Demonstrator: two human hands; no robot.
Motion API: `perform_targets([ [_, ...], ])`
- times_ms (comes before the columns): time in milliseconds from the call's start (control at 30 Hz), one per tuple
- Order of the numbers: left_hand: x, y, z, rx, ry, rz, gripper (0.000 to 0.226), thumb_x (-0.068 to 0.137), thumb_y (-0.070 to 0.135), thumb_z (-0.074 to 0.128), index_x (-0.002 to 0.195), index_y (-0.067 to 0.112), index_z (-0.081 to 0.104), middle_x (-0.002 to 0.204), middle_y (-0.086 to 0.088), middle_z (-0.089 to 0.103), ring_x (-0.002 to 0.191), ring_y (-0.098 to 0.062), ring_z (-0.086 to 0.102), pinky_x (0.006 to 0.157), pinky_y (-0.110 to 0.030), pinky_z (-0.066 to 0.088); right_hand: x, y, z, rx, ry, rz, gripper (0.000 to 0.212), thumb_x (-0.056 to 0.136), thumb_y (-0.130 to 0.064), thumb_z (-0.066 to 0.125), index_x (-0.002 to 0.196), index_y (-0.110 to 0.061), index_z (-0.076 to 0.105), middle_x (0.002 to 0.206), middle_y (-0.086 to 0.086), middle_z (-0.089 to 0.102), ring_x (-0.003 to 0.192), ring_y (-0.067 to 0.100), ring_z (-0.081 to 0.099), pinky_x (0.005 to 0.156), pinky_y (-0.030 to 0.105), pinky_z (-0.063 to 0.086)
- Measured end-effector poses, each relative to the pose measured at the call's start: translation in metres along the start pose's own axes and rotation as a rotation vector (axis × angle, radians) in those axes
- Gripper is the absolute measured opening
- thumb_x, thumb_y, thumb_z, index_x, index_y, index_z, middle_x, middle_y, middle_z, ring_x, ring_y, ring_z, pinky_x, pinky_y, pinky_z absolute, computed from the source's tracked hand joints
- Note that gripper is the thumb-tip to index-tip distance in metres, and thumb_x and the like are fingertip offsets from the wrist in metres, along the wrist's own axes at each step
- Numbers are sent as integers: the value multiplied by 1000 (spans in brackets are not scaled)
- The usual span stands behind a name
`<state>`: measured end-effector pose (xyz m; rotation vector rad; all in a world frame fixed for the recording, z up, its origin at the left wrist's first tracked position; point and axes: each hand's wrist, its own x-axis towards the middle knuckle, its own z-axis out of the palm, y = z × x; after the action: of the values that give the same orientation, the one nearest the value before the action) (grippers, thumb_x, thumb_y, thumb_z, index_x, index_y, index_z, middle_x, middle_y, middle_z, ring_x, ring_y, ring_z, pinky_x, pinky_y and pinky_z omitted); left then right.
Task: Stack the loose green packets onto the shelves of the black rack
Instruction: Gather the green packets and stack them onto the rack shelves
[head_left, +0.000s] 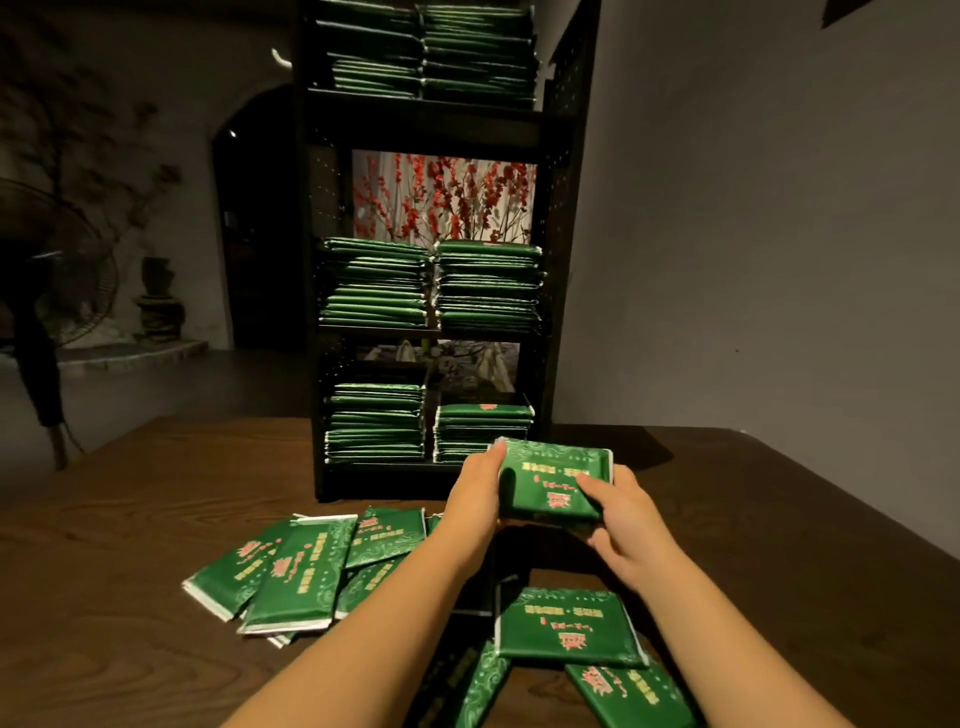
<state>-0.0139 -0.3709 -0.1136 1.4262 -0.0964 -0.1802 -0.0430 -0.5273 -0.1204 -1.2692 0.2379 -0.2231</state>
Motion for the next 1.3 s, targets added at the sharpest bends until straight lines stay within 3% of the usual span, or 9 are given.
perform_targets([
  [100, -11, -3, -26, 199, 23, 200, 21, 93, 31, 62, 110, 19, 57, 109, -2, 68, 100, -17, 65, 93, -38, 52, -9, 4, 28, -181, -7, -138, 40, 95, -10, 61, 125, -27, 40, 110, 6, 66, 99, 24, 68, 88, 47, 57],
  [233, -21, -3, -78, 304, 72, 352, 27, 88, 9, 69, 109, 25, 63, 105, 5, 72, 98, -13, 69, 93, -41, 54, -23, 13, 57, -427, -114, -284, 21, 92, -11, 65, 106, -24, 57, 108, 0, 69, 95, 10, 66, 71, 22, 52],
  [367, -35, 3, -133, 542, 97, 428, 29, 84, 12, 72, 104, 29, 60, 101, 9, 71, 95, -7, 67, 92, -40, 53, -25, 30, 81, -593, -181, -273, 26, 89, -12, 69, 109, -24, 57, 117, 3, 61, 97, 15, 62, 79, 29, 53],
  [467, -43, 5, -162, 770, 140, 392, 29, 84, 16, 69, 104, 32, 54, 99, 11, 68, 91, -7, 64, 87, -38, 53, -29, 41, 100, -682, -216, -232, 30, 92, -11, 65, 117, -21, 51, 104, -1, 57, 74, 10, 55, 62, 21, 45],
  [633, -48, -3, -186, 1150, 109, 201, 27, 93, 35, 59, 118, 31, 51, 117, 7, 65, 110, -21, 60, 92, -38, 47, -36, 52, 110, -894, -258, -221, 24, 94, -17, 62, 116, -20, 53, 114, -8, 59, 106, 7, 52, 85, 27, 46],
  [733, -46, -3, -189, 1247, 107, 210, 19, 96, 36, 53, 114, 34, 54, 115, 10, 66, 111, -19, 58, 95, -38, 43, -38, 48, 109, -1007, -250, -258, 20, 95, -20, 61, 113, -23, 55, 109, -8, 62, 96, 8, 58, 77, 25, 45],
  [900, -43, 10, -180, 1030, 4, 240, 13, 99, 26, 49, 98, 13, 51, 92, 0, 62, 83, -18, 55, 74, -34, 43, -36, 33, 102, -906, -232, -232, 12, 95, -16, 61, 104, -24, 58, 103, -7, 65, 89, 7, 61, 66, 19, 46],
  [1067, -39, 25, -154, 813, -61, 234, 24, 102, 36, 44, 91, 15, 44, 82, -1, 53, 68, -14, 44, 62, -31, 36, -28, 14, 92, -662, -215, -80, 10, 97, -13, 54, 105, -15, 61, 103, 8, 67, 83, 20, 60, 68, 30, 47],
  [1300, -19, 38, -114, 284, 22, 85, 23, 104, 27, 46, 86, 14, 39, 64, 1, 41, 45, -10, 31, 46, -25, 24, -10, -5, 83, -103, -191, 107, 23, 100, -16, 53, 80, -16, 41, 58, -3, 33, 43, 8, 21, 32, 18, 18],
])
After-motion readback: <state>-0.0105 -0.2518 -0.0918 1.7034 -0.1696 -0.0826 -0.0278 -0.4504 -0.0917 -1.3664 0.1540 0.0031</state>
